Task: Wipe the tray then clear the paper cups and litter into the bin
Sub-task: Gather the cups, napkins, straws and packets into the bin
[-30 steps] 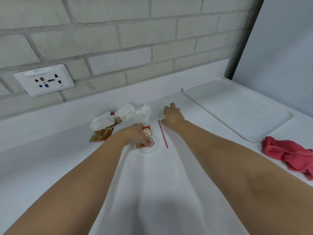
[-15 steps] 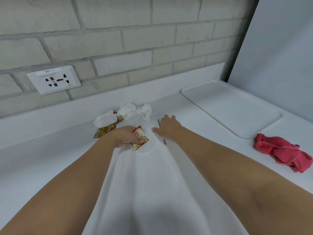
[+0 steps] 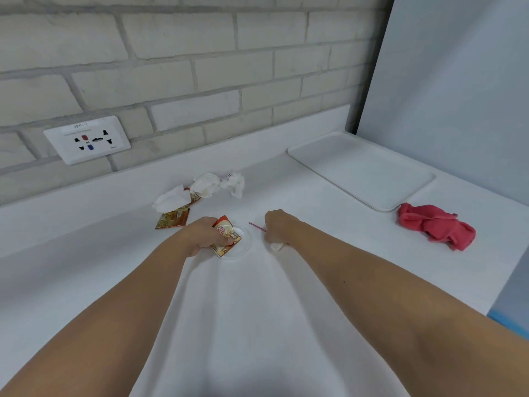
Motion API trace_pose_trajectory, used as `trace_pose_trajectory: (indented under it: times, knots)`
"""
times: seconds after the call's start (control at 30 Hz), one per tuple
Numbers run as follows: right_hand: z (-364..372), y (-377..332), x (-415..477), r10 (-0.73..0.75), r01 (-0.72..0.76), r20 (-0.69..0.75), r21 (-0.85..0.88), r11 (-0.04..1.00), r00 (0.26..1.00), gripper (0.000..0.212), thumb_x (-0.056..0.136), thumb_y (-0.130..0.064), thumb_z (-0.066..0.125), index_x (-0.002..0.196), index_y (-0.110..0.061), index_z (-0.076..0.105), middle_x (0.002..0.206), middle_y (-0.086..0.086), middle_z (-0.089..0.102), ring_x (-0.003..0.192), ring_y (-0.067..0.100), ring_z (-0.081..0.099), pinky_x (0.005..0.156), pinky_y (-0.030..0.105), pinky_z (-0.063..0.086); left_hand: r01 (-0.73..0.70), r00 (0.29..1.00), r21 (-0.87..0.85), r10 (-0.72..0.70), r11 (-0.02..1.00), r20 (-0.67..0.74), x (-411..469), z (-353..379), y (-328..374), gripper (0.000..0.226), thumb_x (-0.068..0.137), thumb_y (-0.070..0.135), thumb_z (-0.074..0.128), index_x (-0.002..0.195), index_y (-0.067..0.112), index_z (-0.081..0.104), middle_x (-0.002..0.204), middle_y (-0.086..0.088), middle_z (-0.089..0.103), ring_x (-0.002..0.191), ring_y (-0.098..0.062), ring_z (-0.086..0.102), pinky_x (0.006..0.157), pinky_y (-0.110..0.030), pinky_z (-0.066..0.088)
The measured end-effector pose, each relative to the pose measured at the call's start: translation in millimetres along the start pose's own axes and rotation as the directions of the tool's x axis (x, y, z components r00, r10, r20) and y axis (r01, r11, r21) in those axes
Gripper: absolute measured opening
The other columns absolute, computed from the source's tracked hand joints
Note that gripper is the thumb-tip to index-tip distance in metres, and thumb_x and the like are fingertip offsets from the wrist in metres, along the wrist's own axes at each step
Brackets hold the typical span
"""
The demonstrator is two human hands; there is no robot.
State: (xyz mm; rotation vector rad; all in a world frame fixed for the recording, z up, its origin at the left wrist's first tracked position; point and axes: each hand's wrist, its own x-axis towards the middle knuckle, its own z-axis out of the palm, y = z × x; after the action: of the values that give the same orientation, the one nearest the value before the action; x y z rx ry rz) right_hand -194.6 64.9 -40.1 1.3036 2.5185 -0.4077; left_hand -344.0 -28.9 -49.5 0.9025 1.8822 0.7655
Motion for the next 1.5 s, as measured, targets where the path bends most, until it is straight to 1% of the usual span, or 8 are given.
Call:
trace_pose_trajectory:
  times: [0.2, 0.4, 0.53, 0.67, 0.87, 1.03, 1.2, 1.5]
  knots:
    - [24.3, 17.0, -39.4, 0.042, -0.037, -0.131, 0.043, 0.998, 0.99, 0.033, 0.093, -0.003, 0.039, 0.126, -0.001, 0.044, 0.128, 0.015, 0.048, 0.12, 0.03, 0.049, 0.095, 0.034, 0.042, -0.041, 0.999, 0.009, 0.04, 0.999, 0.033, -12.3, 25.8, 13.3, 0.019, 0.082, 0.005, 0.069, 0.098, 0.01, 0.06, 0.087, -0.006, 0.064, 0.076, -0.016, 0.06, 0.064, -0.024, 0.049]
    - [30.3, 72.6, -87.4, 0.092, -0.073, -0.098, 0.188, 0.979, 0.991, 0.011, 0.091, 0.001, 0.036, 0.085, -0.009, 0.036, 0.075, 0.005, 0.042, 0.077, 0.027, 0.05, 0.049, 0.025, 0.03, -0.136, 0.987, 0.023, 0.133, 0.99, 0.093, -41.3, 68.7, 36.1, 0.018, 0.08, 0.003, 0.069, 0.093, 0.012, 0.062, 0.092, -0.009, 0.066, 0.077, -0.019, 0.062, 0.068, -0.028, 0.053]
    - [15.6, 118.8, -123.5, 0.082, -0.034, -0.156, 0.29, 0.956, 0.984, 0.019, 0.092, -0.008, 0.04, 0.073, -0.009, 0.041, 0.089, 0.009, 0.05, 0.08, 0.022, 0.047, 0.064, 0.026, 0.037, -0.239, 0.967, 0.069, 0.232, 0.968, 0.102, -66.1, 107.5, 67.2, 0.019, 0.078, 0.004, 0.071, 0.094, 0.011, 0.065, 0.09, -0.009, 0.066, 0.076, -0.021, 0.062, 0.07, -0.03, 0.054]
    - [5.1, 171.9, -170.3, 0.127, 0.011, -0.26, 0.47, 0.883, 0.957, 0.03, 0.095, -0.012, 0.039, 0.065, -0.016, 0.036, 0.067, -0.002, 0.042, 0.053, 0.013, 0.041, 0.046, 0.021, 0.034, -0.35, 0.934, 0.094, 0.34, 0.932, 0.107, -92.8, 166.0, 102.5, 0.019, 0.077, 0.009, 0.072, 0.096, 0.012, 0.068, 0.095, -0.01, 0.068, 0.078, -0.02, 0.062, 0.059, -0.024, 0.053]
    - [27.5, 263.8, -239.6, 0.239, -0.001, -0.325, 0.59, 0.807, 0.915, 0.016, 0.094, -0.015, 0.043, 0.079, -0.009, 0.047, 0.072, 0.002, 0.044, 0.063, 0.014, 0.038, 0.05, 0.02, 0.031, -0.498, 0.862, 0.228, 0.45, 0.837, 0.231, -143.6, 289.6, 135.7, 0.02, 0.084, 0.014, 0.062, 0.104, 0.014, 0.063, 0.096, -0.003, 0.063, 0.076, -0.015, 0.058, 0.049, -0.02, 0.047]
    - [75.6, 312.5, -267.2, 0.364, -0.066, -0.283, 0.704, 0.707, 0.887, 0.019, 0.095, -0.019, 0.045, 0.085, -0.007, 0.054, 0.071, 0.001, 0.048, 0.061, 0.012, 0.039, 0.055, 0.023, 0.031, -0.578, 0.816, 0.421, 0.478, 0.699, 0.325, -158.6, 367.5, 112.4, 0.024, 0.086, 0.018, 0.061, 0.108, 0.009, 0.063, 0.107, -0.01, 0.064, 0.097, -0.023, 0.061, 0.074, -0.029, 0.049]
    - [145.6, 336.4, -275.2, 0.409, -0.224, -0.097, 0.712, 0.666, 0.907, 0.014, 0.094, -0.015, 0.046, 0.088, -0.007, 0.056, 0.08, 0.007, 0.052, 0.07, 0.016, 0.045, 0.056, 0.022, 0.033, -0.539, 0.839, 0.65, 0.408, 0.536, 0.359, -147.6, 428.7, 76.7, 0.011, 0.09, 0.022, 0.055, 0.097, 0.013, 0.056, 0.099, -0.007, 0.064, 0.09, -0.022, 0.061, 0.081, -0.033, 0.052]
    - [232.2, 338.5, -269.0, 0.416, -0.394, 0.14, 0.673, 0.626, 0.899, 0.017, 0.089, -0.012, 0.045, 0.073, -0.01, 0.05, 0.071, 0.004, 0.049, 0.058, 0.013, 0.046, 0.043, 0.02, 0.042, -0.301, 0.954, 0.748, 0.188, 0.592, 0.235, -113.8, 462.8, 28.3, 0.036, 0.093, 0.026, 0.051, 0.124, 0.008, 0.048, 0.121, -0.01, 0.059, 0.112, -0.024, 0.057, 0.09, -0.028, 0.046]
